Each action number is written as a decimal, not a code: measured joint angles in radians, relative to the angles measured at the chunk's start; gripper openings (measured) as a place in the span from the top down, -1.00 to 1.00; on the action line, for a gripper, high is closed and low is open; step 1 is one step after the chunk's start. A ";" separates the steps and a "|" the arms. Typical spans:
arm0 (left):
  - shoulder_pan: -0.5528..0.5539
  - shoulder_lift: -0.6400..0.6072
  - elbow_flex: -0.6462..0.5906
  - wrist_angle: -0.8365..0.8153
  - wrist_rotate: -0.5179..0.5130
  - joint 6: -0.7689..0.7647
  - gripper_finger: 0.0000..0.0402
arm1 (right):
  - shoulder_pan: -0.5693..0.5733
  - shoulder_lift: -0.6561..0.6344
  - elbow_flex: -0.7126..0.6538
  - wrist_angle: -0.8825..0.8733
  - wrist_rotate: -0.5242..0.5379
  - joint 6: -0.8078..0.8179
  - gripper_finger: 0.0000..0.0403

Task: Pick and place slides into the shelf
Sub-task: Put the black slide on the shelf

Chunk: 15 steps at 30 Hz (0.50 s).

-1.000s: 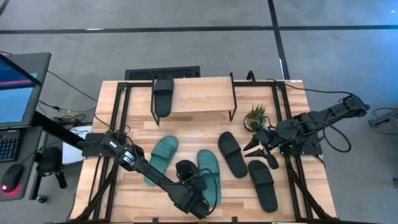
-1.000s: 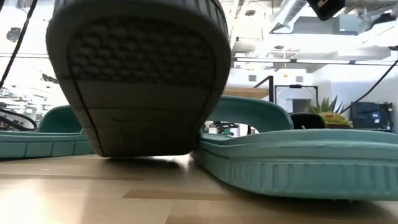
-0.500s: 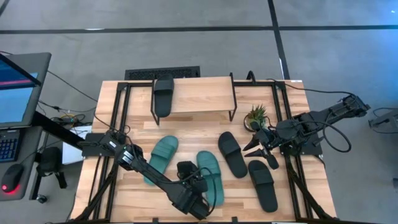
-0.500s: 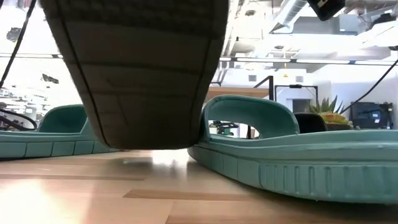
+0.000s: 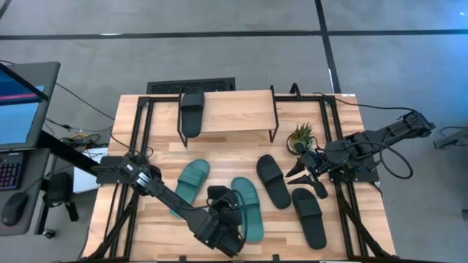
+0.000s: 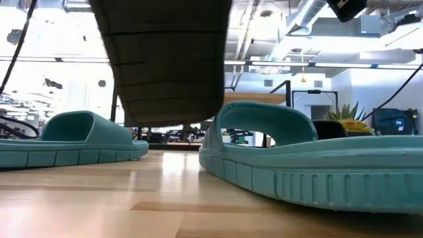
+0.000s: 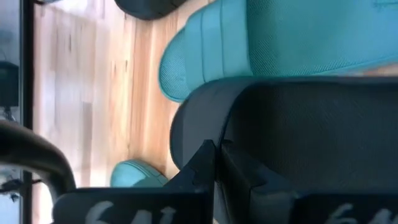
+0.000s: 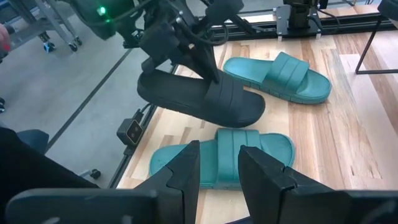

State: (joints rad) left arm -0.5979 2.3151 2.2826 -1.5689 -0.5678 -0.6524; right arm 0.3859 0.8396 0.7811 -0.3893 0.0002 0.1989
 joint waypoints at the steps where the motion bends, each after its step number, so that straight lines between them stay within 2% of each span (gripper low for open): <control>1: 0.001 -0.005 0.000 0.000 -0.004 0.011 1.00 | 0.000 0.000 0.000 0.000 0.000 0.000 0.52; 15: 0.024 -0.036 0.000 -0.002 -0.094 0.121 1.00 | 0.000 0.000 0.000 0.002 0.000 0.002 0.52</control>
State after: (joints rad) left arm -0.5741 2.2790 2.2822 -1.5710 -0.6619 -0.5309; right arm 0.3855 0.8398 0.7811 -0.3870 0.0002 0.2008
